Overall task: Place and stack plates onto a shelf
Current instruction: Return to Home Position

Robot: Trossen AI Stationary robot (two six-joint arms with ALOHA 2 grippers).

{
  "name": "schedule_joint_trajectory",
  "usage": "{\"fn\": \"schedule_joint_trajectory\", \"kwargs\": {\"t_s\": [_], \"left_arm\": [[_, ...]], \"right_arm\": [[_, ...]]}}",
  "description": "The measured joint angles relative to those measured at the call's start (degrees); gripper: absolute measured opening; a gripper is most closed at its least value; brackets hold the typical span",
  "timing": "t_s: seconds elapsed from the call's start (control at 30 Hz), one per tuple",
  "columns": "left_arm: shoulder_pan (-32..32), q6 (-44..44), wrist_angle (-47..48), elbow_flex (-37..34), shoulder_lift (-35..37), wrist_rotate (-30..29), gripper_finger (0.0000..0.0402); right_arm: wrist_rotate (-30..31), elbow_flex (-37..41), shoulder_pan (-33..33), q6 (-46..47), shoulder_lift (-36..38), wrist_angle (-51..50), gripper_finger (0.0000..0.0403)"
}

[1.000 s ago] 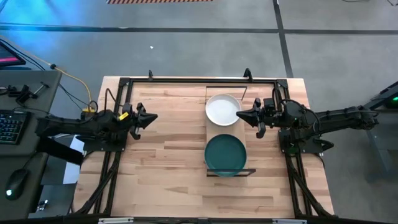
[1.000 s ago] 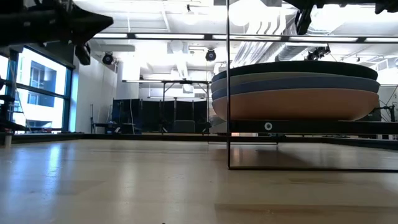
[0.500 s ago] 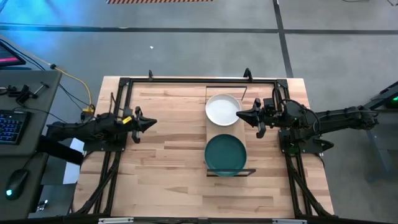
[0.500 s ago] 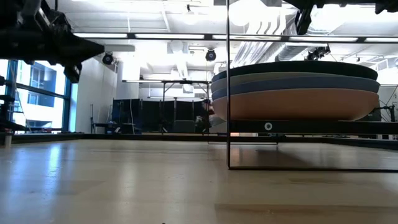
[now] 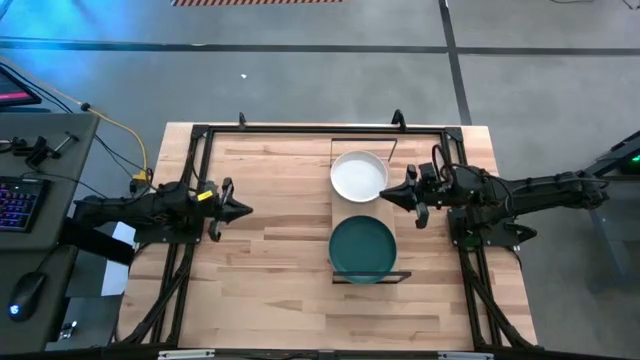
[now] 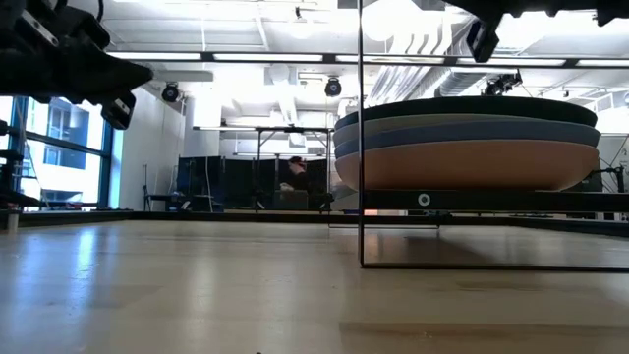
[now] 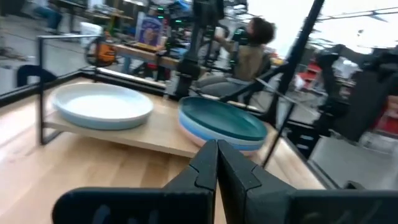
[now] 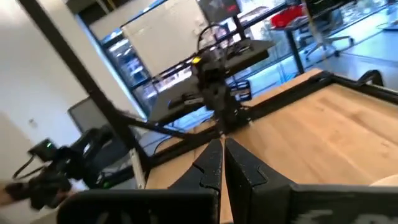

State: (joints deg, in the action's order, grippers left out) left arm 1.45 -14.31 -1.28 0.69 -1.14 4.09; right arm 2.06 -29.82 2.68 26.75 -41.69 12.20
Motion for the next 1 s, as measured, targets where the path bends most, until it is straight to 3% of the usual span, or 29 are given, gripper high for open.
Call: {"fn": "schedule_joint_trajectory", "kwargs": {"t_s": [0.2,0.3,0.5,0.73,1.0], "left_arm": [[0.1,-0.5,0.2,0.0,-0.1,-3.3,0.0],[0.1,-0.5,0.2,0.0,-0.1,-3.3,0.0001],[0.1,-0.5,0.2,0.0,-0.1,-3.4,0.0001],[0.1,-0.5,0.2,0.0,-0.1,-3.5,0.0001],[0.1,-0.5,0.2,0.0,-0.1,-3.5,0.0001]], "right_arm": [[-3.1,0.7,0.0,-3.1,6.4,-10.5,0.0],[-2.8,5.6,0.0,-3.3,12.9,-12.5,0.0],[-0.7,18.6,0.0,-2.2,28.3,-4.1,0.0],[-0.9,27.0,0.0,-7.6,40.2,-1.2,0.0],[-1.8,29.2,0.0,-11.7,40.7,-3.5,0.0]]}}
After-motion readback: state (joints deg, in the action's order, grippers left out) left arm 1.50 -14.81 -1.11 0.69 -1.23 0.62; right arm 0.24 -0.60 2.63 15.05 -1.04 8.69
